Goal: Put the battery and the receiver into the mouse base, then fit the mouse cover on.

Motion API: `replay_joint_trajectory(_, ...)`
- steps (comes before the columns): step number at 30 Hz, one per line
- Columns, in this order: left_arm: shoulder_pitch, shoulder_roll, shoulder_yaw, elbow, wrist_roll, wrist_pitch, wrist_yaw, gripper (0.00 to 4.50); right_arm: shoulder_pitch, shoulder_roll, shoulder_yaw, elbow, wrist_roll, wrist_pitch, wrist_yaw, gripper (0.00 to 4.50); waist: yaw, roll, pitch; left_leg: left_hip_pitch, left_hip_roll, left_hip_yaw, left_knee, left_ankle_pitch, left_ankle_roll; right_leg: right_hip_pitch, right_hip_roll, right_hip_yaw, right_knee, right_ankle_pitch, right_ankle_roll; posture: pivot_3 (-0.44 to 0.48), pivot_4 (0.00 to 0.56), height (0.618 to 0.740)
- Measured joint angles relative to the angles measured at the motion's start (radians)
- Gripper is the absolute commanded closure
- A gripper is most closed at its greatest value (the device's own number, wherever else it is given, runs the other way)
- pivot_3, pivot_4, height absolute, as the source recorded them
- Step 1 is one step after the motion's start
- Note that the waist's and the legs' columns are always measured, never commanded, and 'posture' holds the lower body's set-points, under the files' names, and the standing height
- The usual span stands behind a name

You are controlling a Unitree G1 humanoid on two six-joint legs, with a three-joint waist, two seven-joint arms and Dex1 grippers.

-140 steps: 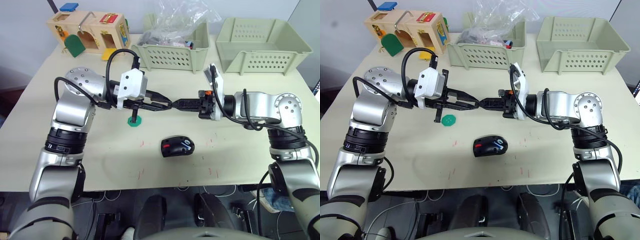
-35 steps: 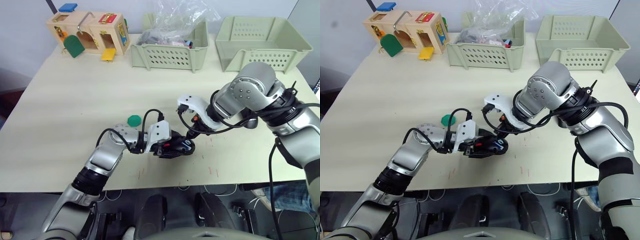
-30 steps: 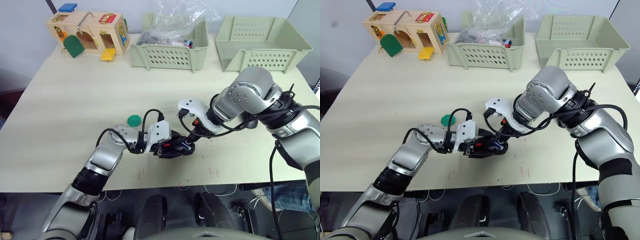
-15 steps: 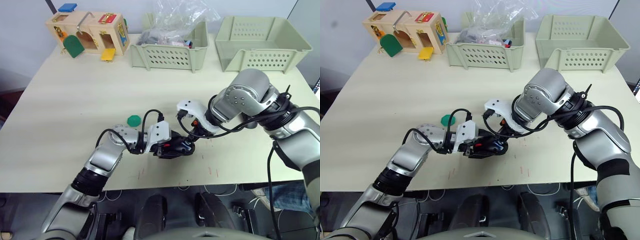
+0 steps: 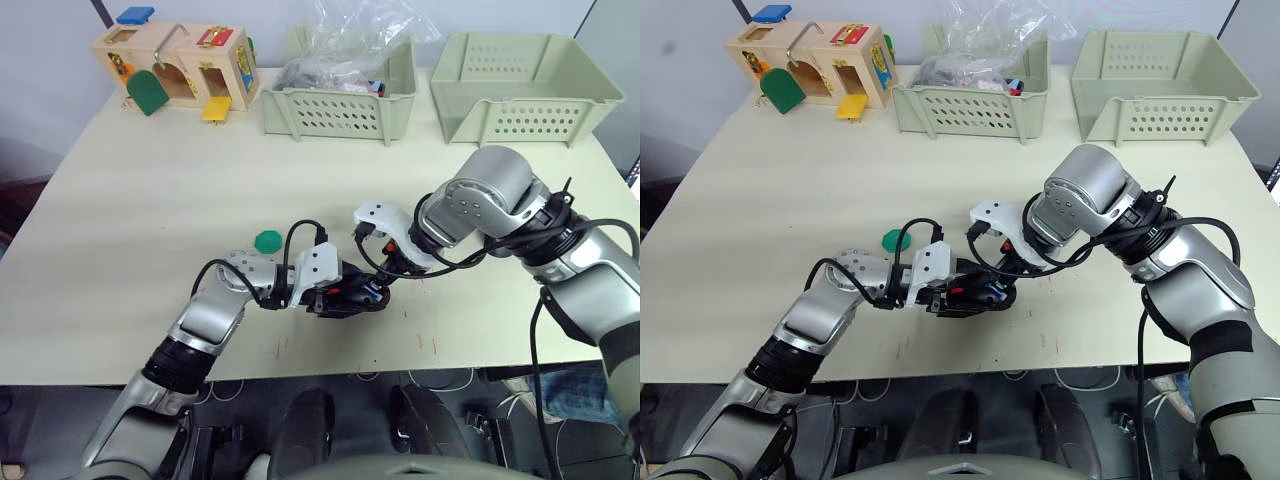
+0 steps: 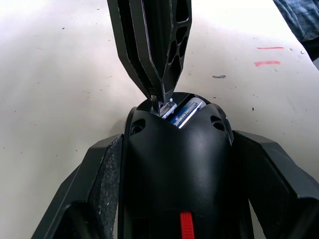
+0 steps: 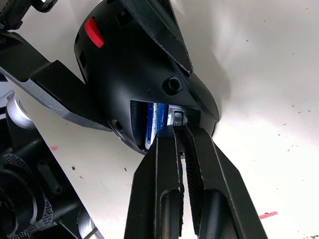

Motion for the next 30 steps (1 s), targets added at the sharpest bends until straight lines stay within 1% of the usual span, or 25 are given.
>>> replay_joint_trajectory(18,0.005,0.0,0.0,-0.005,0.001,0.0,0.004,1.58,0.001,0.005,0.029,-0.025,-0.097,-0.006,0.085,4.5,0.0,0.0,0.0,0.001,0.0,0.0,0.0,0.0,0.0,0.0,0.0,0.0,0.0,0.0,0.0,0.0,0.15,0.74)
replay_joint_trajectory(24,0.008,0.008,0.001,-0.009,0.001,0.001,0.008,1.58,-0.009,0.027,0.035,-0.012,-0.123,0.0,0.1,4.5,-0.001,0.0,-0.001,0.001,0.0,0.0,0.0,0.0,0.0,0.0,0.0,0.0,0.001,0.0,0.0,0.0,0.15,0.74)
replay_joint_trajectory(27,0.009,0.008,0.002,-0.01,0.001,0.002,0.009,1.58,-0.038,0.03,0.072,0.004,-0.12,-0.002,0.116,4.5,-0.002,0.0,-0.001,0.002,0.0,0.0,0.0,0.0,0.0,0.0,0.0,0.0,0.001,0.0,0.0,0.0,0.15,0.74)
replay_joint_trajectory(30,0.01,0.007,-0.001,-0.012,0.001,0.002,0.011,1.58,-0.09,0.034,0.143,0.023,-0.109,-0.006,0.141,4.5,-0.001,0.0,-0.001,0.001,0.0,0.0,0.0,0.0,0.0,0.0,0.0,0.0,0.0,0.0,0.0,0.0,0.15,0.74)
